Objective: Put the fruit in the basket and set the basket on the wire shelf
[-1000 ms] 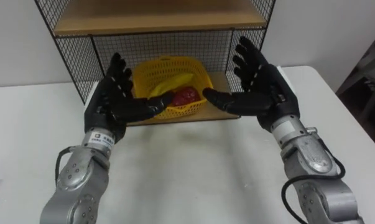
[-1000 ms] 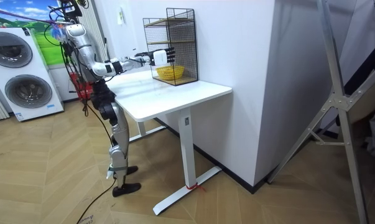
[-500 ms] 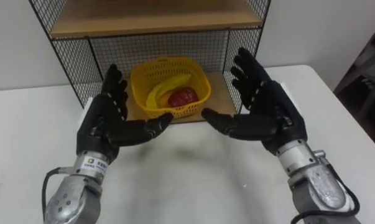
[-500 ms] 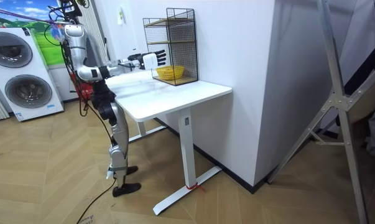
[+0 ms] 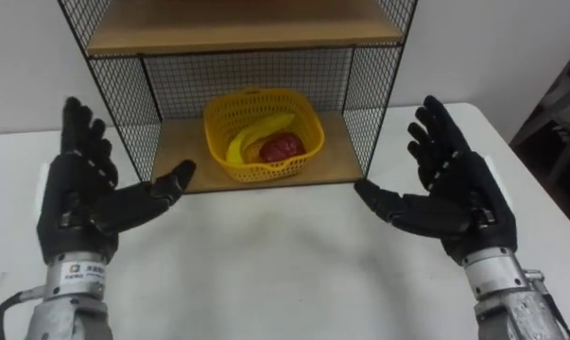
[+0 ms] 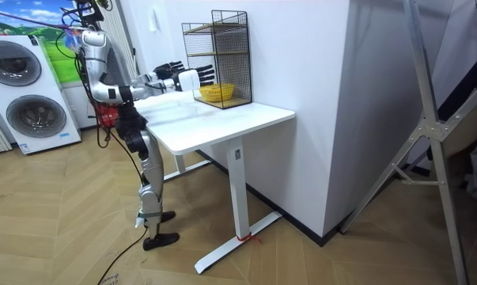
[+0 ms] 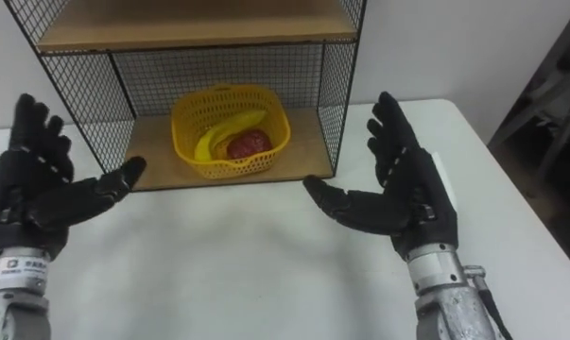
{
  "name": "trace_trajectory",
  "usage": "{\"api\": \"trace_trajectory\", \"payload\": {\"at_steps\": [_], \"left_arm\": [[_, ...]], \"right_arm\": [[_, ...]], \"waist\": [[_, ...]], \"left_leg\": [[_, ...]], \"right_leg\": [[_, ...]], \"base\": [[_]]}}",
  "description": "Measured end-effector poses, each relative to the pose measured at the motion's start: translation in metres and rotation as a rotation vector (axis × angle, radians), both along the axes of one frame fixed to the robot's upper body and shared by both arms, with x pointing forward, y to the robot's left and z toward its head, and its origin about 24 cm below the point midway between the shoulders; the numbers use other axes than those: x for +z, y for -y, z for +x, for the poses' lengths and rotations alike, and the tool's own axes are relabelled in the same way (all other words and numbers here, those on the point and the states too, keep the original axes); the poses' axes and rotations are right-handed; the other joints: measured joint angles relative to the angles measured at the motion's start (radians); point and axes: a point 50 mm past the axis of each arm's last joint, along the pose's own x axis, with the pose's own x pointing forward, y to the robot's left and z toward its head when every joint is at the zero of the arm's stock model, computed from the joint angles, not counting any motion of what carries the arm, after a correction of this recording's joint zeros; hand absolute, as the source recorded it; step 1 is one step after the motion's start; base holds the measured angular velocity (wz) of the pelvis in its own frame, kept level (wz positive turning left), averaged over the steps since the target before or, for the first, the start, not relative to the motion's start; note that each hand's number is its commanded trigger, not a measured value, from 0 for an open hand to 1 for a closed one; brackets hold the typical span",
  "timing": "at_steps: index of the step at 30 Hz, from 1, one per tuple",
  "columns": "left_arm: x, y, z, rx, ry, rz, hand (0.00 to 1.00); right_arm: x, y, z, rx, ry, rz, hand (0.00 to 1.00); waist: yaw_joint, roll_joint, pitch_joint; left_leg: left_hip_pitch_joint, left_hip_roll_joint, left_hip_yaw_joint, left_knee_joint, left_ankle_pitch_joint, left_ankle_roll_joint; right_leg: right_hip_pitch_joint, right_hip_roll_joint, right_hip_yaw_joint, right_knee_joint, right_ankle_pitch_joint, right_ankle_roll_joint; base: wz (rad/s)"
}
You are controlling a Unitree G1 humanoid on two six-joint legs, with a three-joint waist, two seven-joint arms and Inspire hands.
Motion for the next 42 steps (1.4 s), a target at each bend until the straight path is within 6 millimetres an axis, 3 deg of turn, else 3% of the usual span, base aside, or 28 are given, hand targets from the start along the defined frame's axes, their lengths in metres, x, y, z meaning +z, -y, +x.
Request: {"api": "trace_trajectory", "payload": {"at_steps": [7,13,16,20,22,24,27,31,35,37,40,42], "left_arm": [[0.016,-0.024,-0.014,0.267,0.079,0.122,0.00],[0.056,-0.062,-0.044,0.636,0.300,0.227,0.00],[0.070,-0.093,-0.070,0.901,0.370,0.261,0.00],[0.088,-0.119,-0.098,1.128,0.465,0.275,0.00],[0.096,-0.131,-0.113,1.230,0.503,0.299,0.00],[0.113,-0.147,-0.129,1.337,0.586,0.290,0.00],[0.118,-0.171,-0.152,1.482,0.586,0.284,0.00],[0.126,-0.199,-0.174,1.641,0.594,0.182,0.00],[0.128,-0.234,-0.185,1.767,0.526,0.054,0.00],[0.124,-0.247,-0.192,1.820,0.468,0.020,0.00],[0.107,-0.263,-0.212,1.934,0.331,-0.047,0.00],[0.085,-0.268,-0.229,2.017,0.236,-0.157,0.00]], "right_arm": [[0.009,0.020,-0.009,-0.146,0.051,-0.067,0.00],[0.039,0.053,-0.024,-0.412,0.197,-0.137,0.00],[0.062,0.087,-0.037,-0.640,0.276,-0.231,0.00],[0.101,0.113,-0.046,-0.837,0.441,-0.331,0.00],[0.121,0.128,-0.054,-0.940,0.530,-0.362,0.00],[0.146,0.151,-0.070,-1.103,0.631,-0.398,0.00],[0.163,0.176,-0.094,-1.304,0.689,-0.445,0.00],[0.172,0.210,-0.125,-1.567,0.697,-0.388,0.00],[0.181,0.243,-0.145,-1.768,0.672,-0.276,0.00],[0.176,0.257,-0.155,-1.865,0.629,-0.213,0.00],[0.162,0.275,-0.177,-2.035,0.558,-0.084,0.00],[0.144,0.283,-0.196,-2.135,0.444,-0.042,0.00]], "waist": [[0.007,0.001,-0.0013],[0.038,0.008,-0.0010],[0.050,0.012,-0.0007],[0.055,0.013,0.0027],[0.056,0.008,-0.0010],[0.051,0.007,-0.0012],[0.046,0.007,-0.0022],[0.044,-0.003,-0.0080],[0.024,0.002,-0.0062],[0.020,-0.005,-0.0116],[0.008,-0.006,-0.0150],[-0.005,-0.003,-0.0169]], "left_leg": [[-0.008,-0.001,-0.002,0.001,0.000,0.000],[-0.011,-0.001,-0.006,-0.001,-0.001,-0.001],[-0.007,-0.001,-0.011,0.002,-0.001,-0.001],[-0.012,-0.001,-0.009,0.007,-0.002,-0.003],[-0.019,-0.001,-0.006,0.008,-0.002,-0.003],[-0.025,-0.001,-0.007,0.017,-0.003,-0.003],[-0.029,-0.002,-0.007,0.015,-0.003,-0.003],[-0.052,-0.003,-0.008,0.026,-0.007,-0.004],[-0.082,-0.003,-0.015,0.061,-0.026,-0.006],[-0.099,-0.004,-0.014,0.078,-0.034,-0.008],[-0.104,-0.005,-0.017,0.078,-0.034,-0.008],[-0.104,-0.003,-0.016,0.078,-0.036,-0.007]], "right_leg": [[-0.011,0.001,0.000,0.000,0.000,0.000],[-0.012,0.001,-0.002,0.001,0.000,0.000],[-0.014,0.000,-0.008,0.000,0.000,0.000],[-0.020,0.000,-0.004,0.001,-0.008,0.000],[-0.031,0.001,0.002,0.002,-0.012,0.001],[-0.033,-0.001,-0.003,0.001,-0.013,0.001],[-0.038,-0.002,-0.004,0.002,-0.014,0.001],[-0.066,-0.004,-0.004,0.027,-0.023,0.000],[-0.084,-0.004,-0.008,0.056,-0.042,-0.001],[-0.099,-0.001,-0.008,0.068,-0.045,-0.003],[-0.099,-0.003,-0.018,0.071,-0.046,-0.004],[-0.099,-0.004,-0.022,0.067,-0.047,-0.003]], "base": [[0.00],[0.00],[0.05],[-0.01],[-0.02],[0.06],[0.01],[0.00],[0.05],[-0.02],[0.05],[0.03]]}}
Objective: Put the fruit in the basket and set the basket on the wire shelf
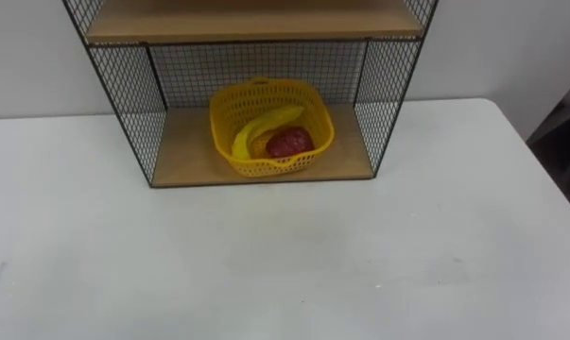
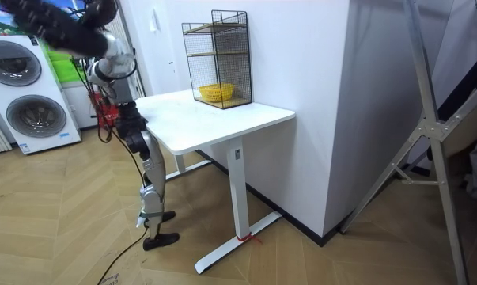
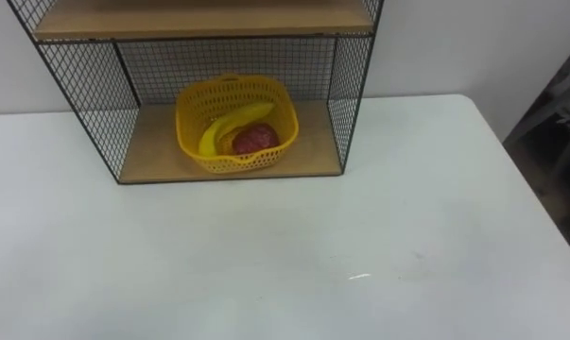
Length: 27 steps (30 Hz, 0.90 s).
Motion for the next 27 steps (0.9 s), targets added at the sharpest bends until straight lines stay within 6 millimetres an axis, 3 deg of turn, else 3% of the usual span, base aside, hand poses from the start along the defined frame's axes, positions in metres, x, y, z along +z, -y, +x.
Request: {"api": "trace_trajectory", "payload": {"at_steps": [5,7,9,10,13,16,18,21,27], "left_arm": [[-0.048,0.000,-0.032,0.156,0.093,-0.235,0.00],[-0.068,0.006,-0.044,0.207,0.116,-0.317,0.00],[-0.096,0.017,-0.064,0.297,0.163,-0.438,0.00],[-0.103,0.021,-0.067,0.313,0.170,-0.470,0.00],[-0.149,0.052,-0.081,0.365,0.277,-0.624,0.00],[-0.183,0.080,-0.084,0.376,0.336,-0.737,0.00],[-0.212,0.110,-0.085,0.372,0.359,-0.845,0.00],[-0.238,0.143,-0.087,0.335,0.306,-0.965,0.00],[-0.262,0.174,-0.086,0.217,0.326,-1.090,0.00]], "right_arm": [[-0.044,0.008,-0.041,-0.110,0.101,0.240,0.00],[-0.072,0.003,-0.066,-0.178,0.143,0.356,0.00],[-0.116,-0.014,-0.097,-0.276,0.232,0.516,0.00],[-0.128,-0.020,-0.105,-0.301,0.244,0.558,0.00],[-0.199,-0.070,-0.133,-0.427,0.319,0.817,0.00],[-0.242,-0.108,-0.133,-0.445,0.325,0.988,0.00],[-0.277,-0.147,-0.127,-0.424,0.264,1.152,0.00],[-0.303,-0.186,-0.123,-0.374,0.159,1.333,0.00],[-0.331,-0.220,-0.101,-0.204,0.107,1.548,0.00]], "waist": [[0.001,0.008,-0.0050],[0.004,0.008,-0.0051],[0.008,0.007,-0.0049],[0.007,0.007,-0.0048],[0.011,0.006,-0.0040],[0.014,0.003,-0.0038],[0.015,0.004,-0.0033],[0.023,0.005,-0.0032],[0.031,0.010,-0.0024]], "left_leg": [[0.007,0.002,0.003,-0.002,-0.001,0.000],[0.007,0.004,0.002,-0.003,-0.002,-0.003],[0.007,0.004,-0.002,-0.002,-0.005,-0.007],[0.006,0.004,-0.004,-0.002,-0.005,-0.008],[0.006,0.005,-0.005,-0.002,-0.006,-0.008],[-0.001,0.009,0.002,0.003,-0.006,-0.009],[-0.029,0.020,0.007,0.039,-0.022,-0.011],[-0.033,0.021,0.010,0.050,-0.028,-0.010],[-0.033,0.021,0.012,0.048,-0.029,-0.007]], "right_leg": [[0.001,0.000,0.009,0.004,-0.003,0.000],[0.000,0.000,0.009,0.004,-0.004,0.000],[0.000,0.000,0.007,0.005,-0.005,0.000],[0.000,0.000,0.005,0.005,-0.005,0.000],[0.000,-0.002,0.011,0.008,-0.006,-0.001],[-0.011,-0.001,0.022,0.017,-0.007,-0.002],[-0.025,0.003,0.022,0.020,-0.004,-0.005],[-0.027,0.003,0.021,0.022,-0.004,-0.005],[-0.018,0.002,0.022,-0.001,0.012,-0.001]], "base": [[-0.04],[0.00],[0.02],[0.05],[0.01],[-0.08],[-0.07],[-0.02],[0.00]]}}
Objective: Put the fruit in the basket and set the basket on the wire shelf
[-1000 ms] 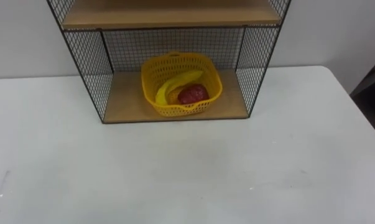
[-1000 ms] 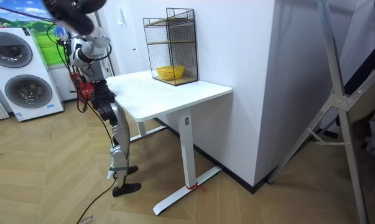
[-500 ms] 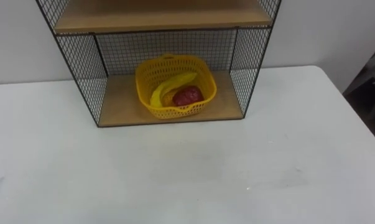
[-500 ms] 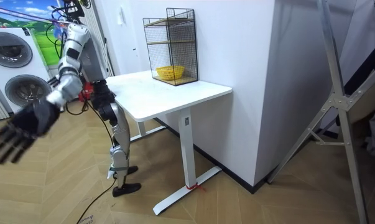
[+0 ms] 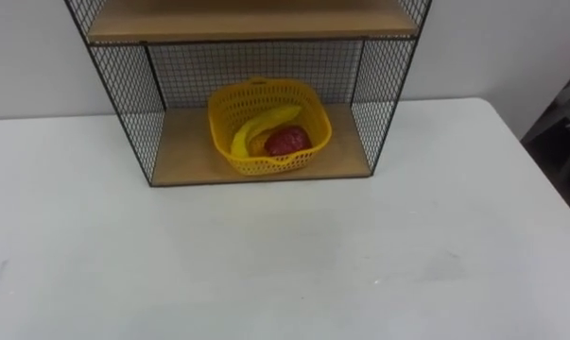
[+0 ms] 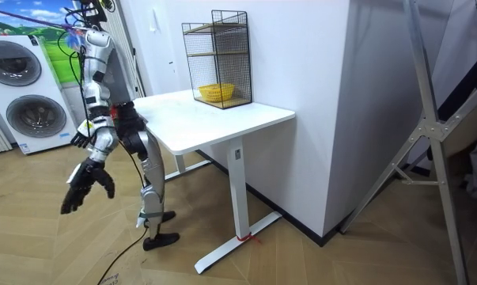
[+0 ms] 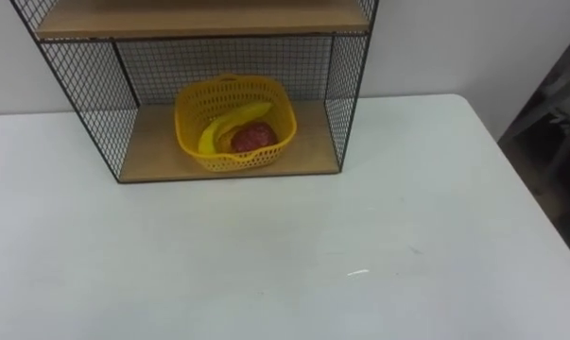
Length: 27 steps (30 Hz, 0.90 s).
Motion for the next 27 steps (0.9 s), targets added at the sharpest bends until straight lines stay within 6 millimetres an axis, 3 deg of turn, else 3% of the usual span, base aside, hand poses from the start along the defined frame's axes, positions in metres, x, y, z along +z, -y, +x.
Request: {"api": "trace_trajectory", "payload": {"at_steps": [2,7,11,14,16,19,21,22,23,27], "left_arm": [[-0.010,0.012,0.005,-0.059,0.062,-0.052,0.00],[-0.039,0.048,0.036,-0.430,0.187,-0.255,0.00],[-0.052,0.058,0.084,-1.064,0.232,-0.449,0.00],[-0.056,0.063,0.122,-1.531,0.184,-0.550,0.00],[-0.059,0.076,0.135,-1.781,0.132,-0.623,0.00],[-0.059,0.078,0.144,-1.960,0.070,-0.675,0.00],[-0.058,0.076,0.148,-2.078,0.002,-0.696,0.00],[-0.058,0.076,0.149,-2.086,-0.003,-0.695,0.00],[-0.058,0.075,0.150,-2.108,-0.015,-0.693,0.00],[-0.057,0.071,0.149,-2.129,-0.034,-0.688,0.00]], "right_arm": [[-0.007,-0.004,0.013,0.063,0.072,0.040,0.00],[-0.021,-0.015,0.051,0.285,0.228,0.154,0.00],[-0.025,-0.015,0.067,0.505,0.329,0.210,0.00],[-0.027,-0.019,0.078,0.661,0.365,0.268,0.00],[-0.030,-0.023,0.088,0.839,0.364,0.337,0.00],[-0.031,-0.027,0.097,1.094,0.310,0.424,0.00],[-0.031,-0.025,0.116,1.426,0.214,0.481,0.00],[-0.031,-0.025,0.122,1.492,0.197,0.484,0.00],[-0.030,-0.026,0.134,1.593,0.181,0.488,0.00],[-0.031,-0.029,0.147,1.727,0.195,0.512,0.00]], "waist": [[0.002,0.008,0.0002],[-0.004,0.025,0.0068],[-0.055,0.023,0.0129],[-0.071,0.022,0.0140],[-0.088,0.016,0.0197],[-0.084,0.002,0.0252],[-0.072,-0.007,0.0297],[-0.069,-0.009,0.0291],[-0.066,-0.014,0.0358],[-0.062,-0.023,0.0388]], "left_leg": [[0.009,-0.001,0.002,-0.003,-0.002,0.003],[0.050,-0.004,0.004,-0.025,-0.001,0.005],[0.066,-0.013,-0.031,-0.038,0.012,0.006],[0.080,-0.015,-0.029,-0.057,0.022,0.003],[0.103,-0.016,-0.022,-0.074,0.029,0.004],[0.112,-0.014,-0.013,-0.087,0.037,0.004],[0.103,-0.011,0.000,-0.091,0.043,0.005],[0.096,-0.010,0.003,-0.092,0.045,0.005],[0.092,-0.010,0.003,-0.091,0.049,0.004],[0.091,-0.015,-0.012,-0.096,0.050,0.004]], "right_leg": [[0.017,0.000,0.002,-0.010,0.004,0.003],[0.055,0.001,0.007,-0.018,0.013,0.006],[0.088,0.001,-0.021,-0.035,0.013,0.005],[0.092,0.004,-0.012,-0.035,0.012,0.004],[0.107,0.004,-0.005,-0.050,0.011,0.002],[0.101,0.005,0.005,-0.056,0.010,0.000],[0.077,0.008,0.020,-0.049,0.012,-0.002],[0.069,0.009,0.024,-0.048,0.014,-0.002],[0.067,0.010,0.023,-0.052,0.019,-0.003],[0.081,0.009,0.003,-0.070,0.019,-0.003]], "base": [[0.00],[0.00],[0.25],[-0.03],[-0.07],[-0.11],[-0.15],[-0.12],[0.00],[0.13]]}}
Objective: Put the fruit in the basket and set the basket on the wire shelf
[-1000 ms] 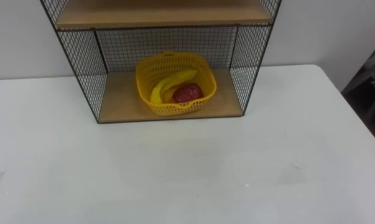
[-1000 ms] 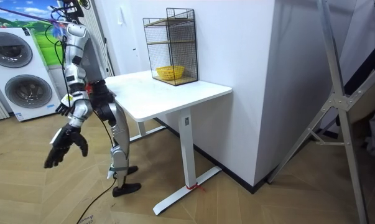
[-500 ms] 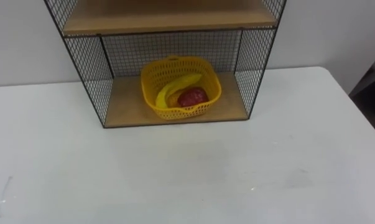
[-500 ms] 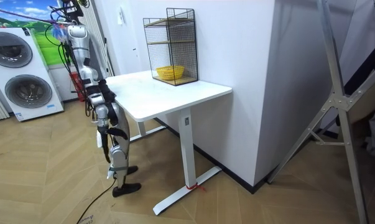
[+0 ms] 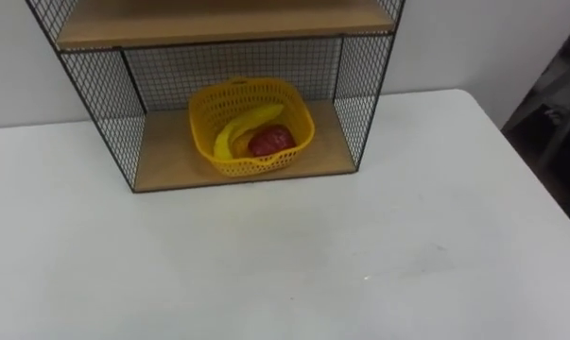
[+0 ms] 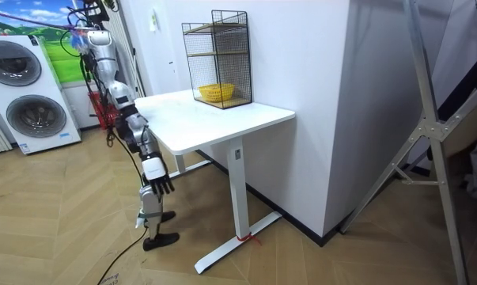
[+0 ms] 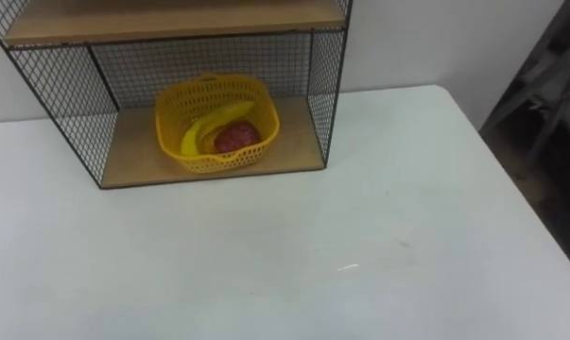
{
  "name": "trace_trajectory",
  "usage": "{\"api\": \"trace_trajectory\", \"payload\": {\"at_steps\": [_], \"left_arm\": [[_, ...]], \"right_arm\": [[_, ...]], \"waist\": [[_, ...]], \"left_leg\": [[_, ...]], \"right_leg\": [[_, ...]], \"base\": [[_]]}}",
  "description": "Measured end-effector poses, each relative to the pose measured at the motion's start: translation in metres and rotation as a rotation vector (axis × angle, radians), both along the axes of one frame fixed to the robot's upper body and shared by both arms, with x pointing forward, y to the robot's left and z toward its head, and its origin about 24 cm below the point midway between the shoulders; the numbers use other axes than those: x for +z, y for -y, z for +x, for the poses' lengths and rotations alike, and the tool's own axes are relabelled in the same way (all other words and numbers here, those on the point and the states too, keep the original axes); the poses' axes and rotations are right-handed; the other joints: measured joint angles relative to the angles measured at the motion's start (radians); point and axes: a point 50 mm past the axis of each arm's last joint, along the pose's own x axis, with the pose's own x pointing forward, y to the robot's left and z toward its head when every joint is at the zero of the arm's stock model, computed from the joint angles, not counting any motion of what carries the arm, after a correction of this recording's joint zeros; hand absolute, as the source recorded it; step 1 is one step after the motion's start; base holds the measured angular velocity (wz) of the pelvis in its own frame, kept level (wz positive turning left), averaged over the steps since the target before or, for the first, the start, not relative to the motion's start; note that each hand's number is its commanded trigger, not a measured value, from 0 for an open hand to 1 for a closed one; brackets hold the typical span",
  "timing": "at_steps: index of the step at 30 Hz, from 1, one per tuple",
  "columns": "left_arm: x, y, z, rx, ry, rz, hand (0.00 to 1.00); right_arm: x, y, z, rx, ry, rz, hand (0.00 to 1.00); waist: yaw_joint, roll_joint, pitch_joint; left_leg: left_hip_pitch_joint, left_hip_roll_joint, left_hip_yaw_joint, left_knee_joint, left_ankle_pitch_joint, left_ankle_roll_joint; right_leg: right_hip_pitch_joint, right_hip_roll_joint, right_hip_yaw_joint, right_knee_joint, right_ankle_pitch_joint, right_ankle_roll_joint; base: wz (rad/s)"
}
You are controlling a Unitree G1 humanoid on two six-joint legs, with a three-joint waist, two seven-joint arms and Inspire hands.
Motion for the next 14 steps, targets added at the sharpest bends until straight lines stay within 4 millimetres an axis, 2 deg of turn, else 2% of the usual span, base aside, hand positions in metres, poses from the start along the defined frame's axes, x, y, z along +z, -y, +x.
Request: {"api": "trace_trajectory", "payload": {"at_steps": [2,4,6,11,14], "left_arm": [[0.000,-0.001,0.001,-0.030,-0.001,0.007,0.00],[0.000,-0.001,0.000,-0.056,-0.011,0.011,0.00],[0.000,-0.002,-0.002,-0.091,-0.025,0.015,0.00],[0.000,-0.002,-0.008,-0.141,-0.053,0.020,0.00],[0.000,-0.002,-0.009,-0.151,-0.059,0.019,0.00]], "right_arm": [[0.000,0.000,0.002,0.011,0.019,0.006,0.00],[0.000,0.001,-0.002,0.019,0.015,0.005,0.00],[0.000,0.001,-0.008,0.017,0.008,0.005,0.00],[-0.001,0.001,-0.027,0.010,-0.033,0.013,0.00],[-0.001,0.001,-0.032,0.009,-0.041,0.023,0.00]], "waist": [[0.006,-0.003,0.0044],[0.006,-0.001,0.0027],[0.006,0.002,-0.0040],[0.006,0.005,-0.0152],[0.006,0.006,-0.0169]], "left_leg": [[0.001,-0.001,0.000,-0.001,0.000,0.000],[-0.002,-0.002,-0.004,0.000,0.000,0.000],[-0.004,-0.001,-0.004,0.001,0.000,0.000],[-0.003,0.000,-0.003,0.002,0.000,0.000],[0.002,0.000,0.000,0.001,0.000,0.000]], "right_leg": [[0.001,0.001,0.000,-0.003,0.000,0.000],[0.004,0.003,0.001,-0.015,0.006,0.000],[0.005,0.004,0.001,-0.016,0.006,0.000],[0.007,0.004,0.004,-0.014,0.006,0.000],[0.010,0.004,0.008,-0.013,0.006,0.000]], "base": [[0.03],[0.00],[0.00],[-0.01],[-0.03]]}}
